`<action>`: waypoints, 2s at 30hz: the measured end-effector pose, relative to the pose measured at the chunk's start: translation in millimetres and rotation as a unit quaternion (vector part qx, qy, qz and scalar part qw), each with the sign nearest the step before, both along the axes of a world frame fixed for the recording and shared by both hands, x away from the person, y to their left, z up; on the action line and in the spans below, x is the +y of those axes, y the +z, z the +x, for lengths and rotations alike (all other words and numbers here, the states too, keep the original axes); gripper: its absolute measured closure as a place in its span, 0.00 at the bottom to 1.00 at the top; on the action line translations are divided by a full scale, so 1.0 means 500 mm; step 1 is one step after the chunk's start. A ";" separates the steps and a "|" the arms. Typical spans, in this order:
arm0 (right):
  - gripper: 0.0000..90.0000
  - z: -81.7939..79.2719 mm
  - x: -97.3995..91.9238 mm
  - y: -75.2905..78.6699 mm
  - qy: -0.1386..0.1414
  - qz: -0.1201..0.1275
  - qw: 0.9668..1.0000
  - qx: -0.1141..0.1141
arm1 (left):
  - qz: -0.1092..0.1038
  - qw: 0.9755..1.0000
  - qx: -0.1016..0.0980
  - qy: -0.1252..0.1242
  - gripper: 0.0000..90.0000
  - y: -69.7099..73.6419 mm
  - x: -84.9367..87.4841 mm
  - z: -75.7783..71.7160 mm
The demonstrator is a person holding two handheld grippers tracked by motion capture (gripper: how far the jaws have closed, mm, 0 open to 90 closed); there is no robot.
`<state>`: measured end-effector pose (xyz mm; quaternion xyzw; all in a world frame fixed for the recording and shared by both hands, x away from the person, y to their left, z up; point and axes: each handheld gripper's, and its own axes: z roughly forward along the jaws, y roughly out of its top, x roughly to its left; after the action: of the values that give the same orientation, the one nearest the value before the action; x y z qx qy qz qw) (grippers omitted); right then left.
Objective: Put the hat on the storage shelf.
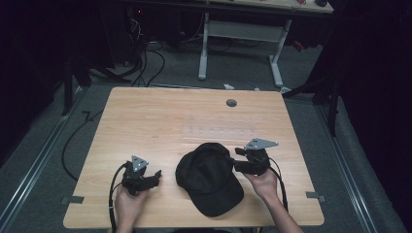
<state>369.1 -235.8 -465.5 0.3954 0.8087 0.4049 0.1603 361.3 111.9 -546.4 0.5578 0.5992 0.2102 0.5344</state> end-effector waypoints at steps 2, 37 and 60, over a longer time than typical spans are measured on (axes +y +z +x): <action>0.52 0.005 0.008 0.005 0.004 -0.002 1.000 -0.003 | -0.001 1.000 0.000 0.000 0.31 0.000 0.000 0.000; 0.61 0.072 0.085 0.005 0.042 -0.027 0.999 0.019 | -0.003 1.000 0.001 0.000 0.30 0.000 0.001 0.000; 0.87 0.065 0.084 -0.006 0.083 -0.082 0.993 -0.021 | 0.000 1.000 0.001 0.000 0.31 0.000 0.001 -0.001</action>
<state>401.5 -194.0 -468.6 0.3038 0.8656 0.3576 0.1749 360.9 112.4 -546.3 0.5578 0.5997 0.2095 0.5342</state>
